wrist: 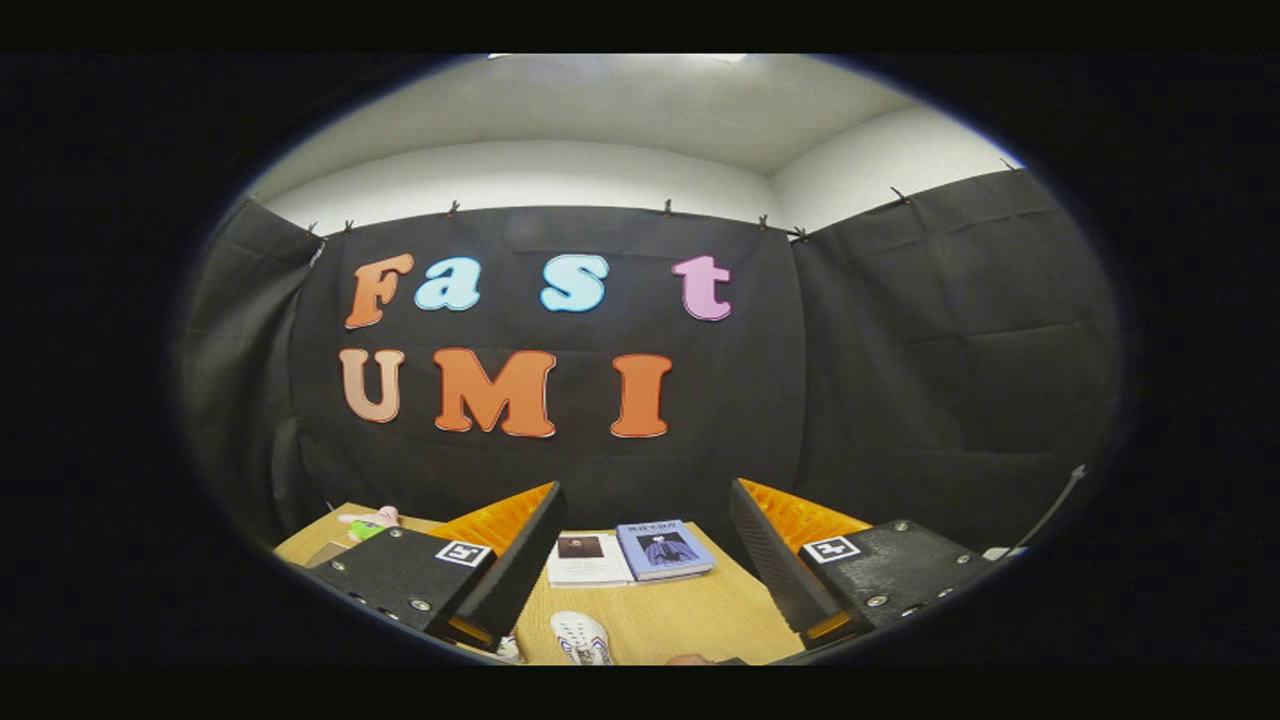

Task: Open the storage box then place both shoes into the box .Put the left shoe in first, then the right shoe, with the right side of both shoes facing outward in a uniform manner.

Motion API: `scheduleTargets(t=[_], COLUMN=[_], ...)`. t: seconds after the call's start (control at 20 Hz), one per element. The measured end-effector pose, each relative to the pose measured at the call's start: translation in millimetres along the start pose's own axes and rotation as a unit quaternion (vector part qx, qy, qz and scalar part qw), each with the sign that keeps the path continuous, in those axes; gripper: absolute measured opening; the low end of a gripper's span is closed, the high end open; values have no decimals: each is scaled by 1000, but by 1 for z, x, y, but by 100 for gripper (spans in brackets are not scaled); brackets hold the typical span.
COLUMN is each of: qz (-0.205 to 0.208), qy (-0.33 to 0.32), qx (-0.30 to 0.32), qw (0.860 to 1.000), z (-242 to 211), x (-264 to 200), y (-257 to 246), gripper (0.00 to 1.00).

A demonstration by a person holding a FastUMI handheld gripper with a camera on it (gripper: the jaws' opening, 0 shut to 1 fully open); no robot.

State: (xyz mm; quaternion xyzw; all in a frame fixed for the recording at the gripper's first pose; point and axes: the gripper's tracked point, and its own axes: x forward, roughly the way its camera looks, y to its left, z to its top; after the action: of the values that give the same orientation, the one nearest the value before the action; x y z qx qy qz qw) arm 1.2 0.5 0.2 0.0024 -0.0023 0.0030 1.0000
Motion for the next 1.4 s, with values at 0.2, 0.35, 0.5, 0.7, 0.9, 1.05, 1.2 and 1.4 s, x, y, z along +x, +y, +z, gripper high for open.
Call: scheduleTargets(t=[0.2,0.35,0.5,0.7,0.9,1.05,1.2,1.4], qz=[6,14,20,33,76,105,134,189], qy=[1,5,13,26,60,104,139,192], qx=[1,0,3,26,59,81,108,164], qw=[1000,1000,1000,999,994,986,975,949], z=[0,-7,-15,-28,-61,-98,-131,-178], x=[1,10,15,21,29,36,38,39], y=[1,8,13,18,38,54,73,109], gripper=[98,98,97,97,97,98,98,99])
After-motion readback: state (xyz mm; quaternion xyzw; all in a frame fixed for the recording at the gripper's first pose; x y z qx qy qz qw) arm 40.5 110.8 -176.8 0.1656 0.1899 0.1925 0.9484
